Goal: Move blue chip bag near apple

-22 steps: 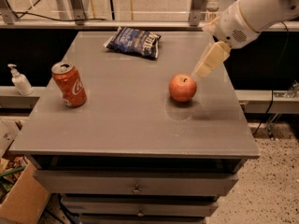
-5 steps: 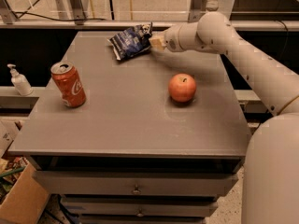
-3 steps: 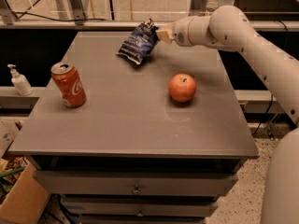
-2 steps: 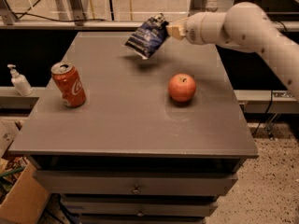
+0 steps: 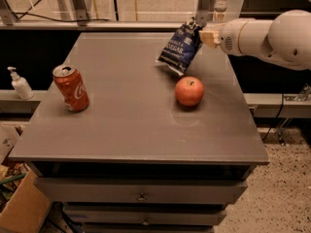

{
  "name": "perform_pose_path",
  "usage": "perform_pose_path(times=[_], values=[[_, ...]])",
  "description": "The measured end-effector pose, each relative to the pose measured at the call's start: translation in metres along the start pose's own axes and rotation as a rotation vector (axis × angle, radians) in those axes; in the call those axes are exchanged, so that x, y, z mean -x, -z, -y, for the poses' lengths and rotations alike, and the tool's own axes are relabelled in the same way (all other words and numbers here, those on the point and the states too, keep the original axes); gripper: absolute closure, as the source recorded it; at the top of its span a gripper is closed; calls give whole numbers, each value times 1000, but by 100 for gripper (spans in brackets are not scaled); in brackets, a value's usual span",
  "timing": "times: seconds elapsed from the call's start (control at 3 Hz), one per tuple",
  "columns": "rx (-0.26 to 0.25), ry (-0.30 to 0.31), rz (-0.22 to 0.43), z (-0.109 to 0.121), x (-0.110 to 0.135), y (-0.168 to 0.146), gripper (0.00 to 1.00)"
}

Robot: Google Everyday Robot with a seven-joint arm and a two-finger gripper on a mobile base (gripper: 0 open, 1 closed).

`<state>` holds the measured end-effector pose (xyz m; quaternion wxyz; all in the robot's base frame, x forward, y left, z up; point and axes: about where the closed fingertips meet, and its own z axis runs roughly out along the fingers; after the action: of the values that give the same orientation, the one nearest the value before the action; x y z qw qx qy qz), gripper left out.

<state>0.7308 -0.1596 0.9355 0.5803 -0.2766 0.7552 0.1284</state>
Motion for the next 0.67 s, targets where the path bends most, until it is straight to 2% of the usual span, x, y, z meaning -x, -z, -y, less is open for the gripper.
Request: perform_pose_path(times=[0.33, 0.67], values=[[-47, -27, -25, 4, -12, 26, 100], [-84, -59, -48, 5, -22, 38, 100]])
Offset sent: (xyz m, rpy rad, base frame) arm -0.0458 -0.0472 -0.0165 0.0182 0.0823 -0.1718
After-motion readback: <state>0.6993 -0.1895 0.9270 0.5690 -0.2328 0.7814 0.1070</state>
